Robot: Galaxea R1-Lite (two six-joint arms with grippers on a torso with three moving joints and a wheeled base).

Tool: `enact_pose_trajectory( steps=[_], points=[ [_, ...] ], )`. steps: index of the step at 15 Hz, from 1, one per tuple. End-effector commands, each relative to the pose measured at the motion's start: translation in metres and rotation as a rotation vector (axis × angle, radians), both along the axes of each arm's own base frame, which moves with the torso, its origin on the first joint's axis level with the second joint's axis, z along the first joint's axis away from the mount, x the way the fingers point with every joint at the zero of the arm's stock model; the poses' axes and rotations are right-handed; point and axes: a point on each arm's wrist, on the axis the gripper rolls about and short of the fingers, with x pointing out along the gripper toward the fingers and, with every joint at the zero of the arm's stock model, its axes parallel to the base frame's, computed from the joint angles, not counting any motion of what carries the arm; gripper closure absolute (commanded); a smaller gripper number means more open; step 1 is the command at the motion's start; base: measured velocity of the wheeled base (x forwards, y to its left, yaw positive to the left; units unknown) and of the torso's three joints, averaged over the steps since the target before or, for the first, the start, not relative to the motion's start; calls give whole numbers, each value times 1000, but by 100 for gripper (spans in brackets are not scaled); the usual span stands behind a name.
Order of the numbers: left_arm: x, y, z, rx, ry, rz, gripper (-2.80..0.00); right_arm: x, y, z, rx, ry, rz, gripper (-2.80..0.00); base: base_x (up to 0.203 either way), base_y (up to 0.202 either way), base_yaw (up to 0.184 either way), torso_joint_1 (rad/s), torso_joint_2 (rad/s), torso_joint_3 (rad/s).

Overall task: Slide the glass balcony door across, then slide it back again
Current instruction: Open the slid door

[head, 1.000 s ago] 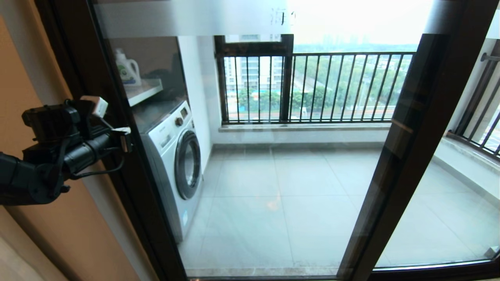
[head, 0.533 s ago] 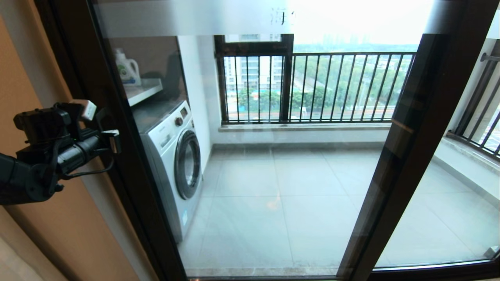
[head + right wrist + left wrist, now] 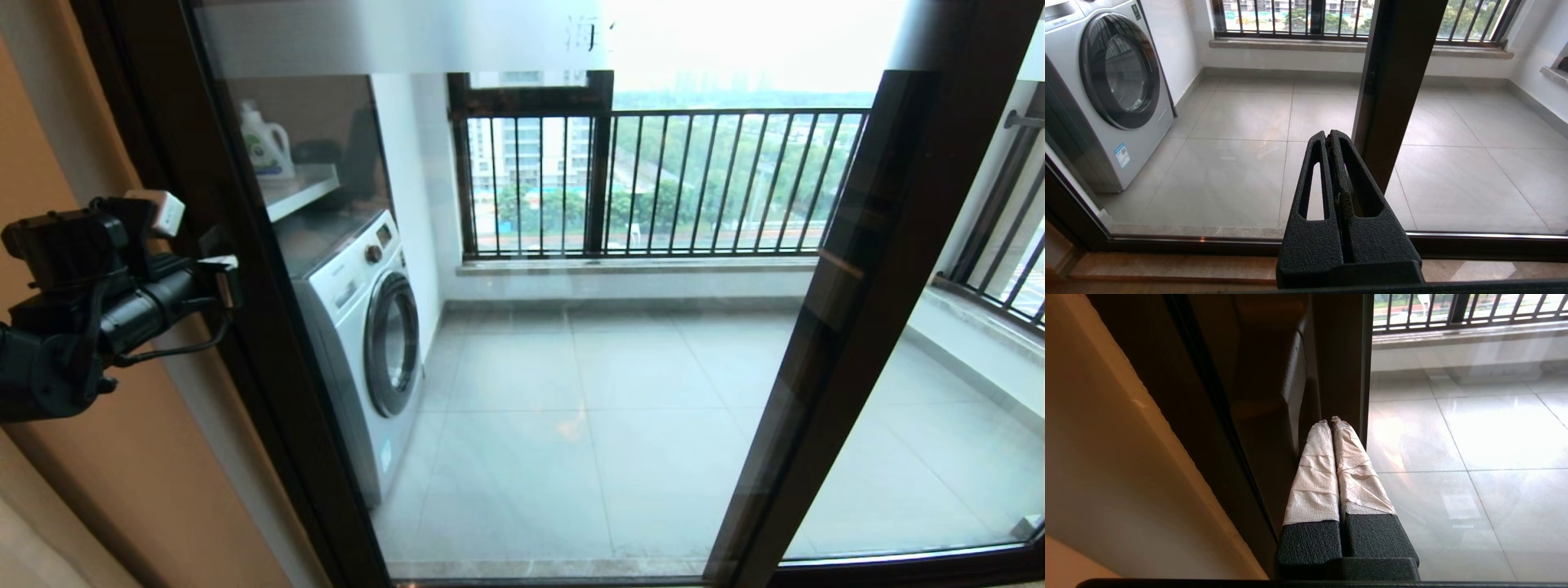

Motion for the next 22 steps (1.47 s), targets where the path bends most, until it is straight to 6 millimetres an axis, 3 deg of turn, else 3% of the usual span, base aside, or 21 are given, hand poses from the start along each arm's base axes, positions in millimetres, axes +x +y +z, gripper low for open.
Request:
enact_pose_trajectory(
  steps=[1, 9, 15, 18, 20, 22],
  points=[
    [-6, 2, 10, 9, -31, 8, 0, 0, 0, -1, -1, 1, 1, 0, 0, 0, 0, 0, 0, 0],
    [5, 17, 8, 9, -12, 47, 0, 0, 0, -1, -1, 1, 1, 0, 0, 0, 0, 0, 0, 0],
    [3, 25, 9, 6, -2, 63, 0, 0, 0, -1, -1, 1, 1, 0, 0, 0, 0, 0, 0, 0],
    [-14, 18, 26, 11, -45, 39, 0, 0, 0, -1, -1, 1, 1, 0, 0, 0, 0, 0, 0, 0],
    [-30, 9, 24, 3, -28, -14, 0, 0, 0, -1, -1, 1, 1, 0, 0, 0, 0, 0, 0, 0],
    [-38, 13, 26, -9, -33, -4, 0, 0, 0, -1, -1, 1, 1, 0, 0, 0, 0, 0, 0, 0]
  ],
)
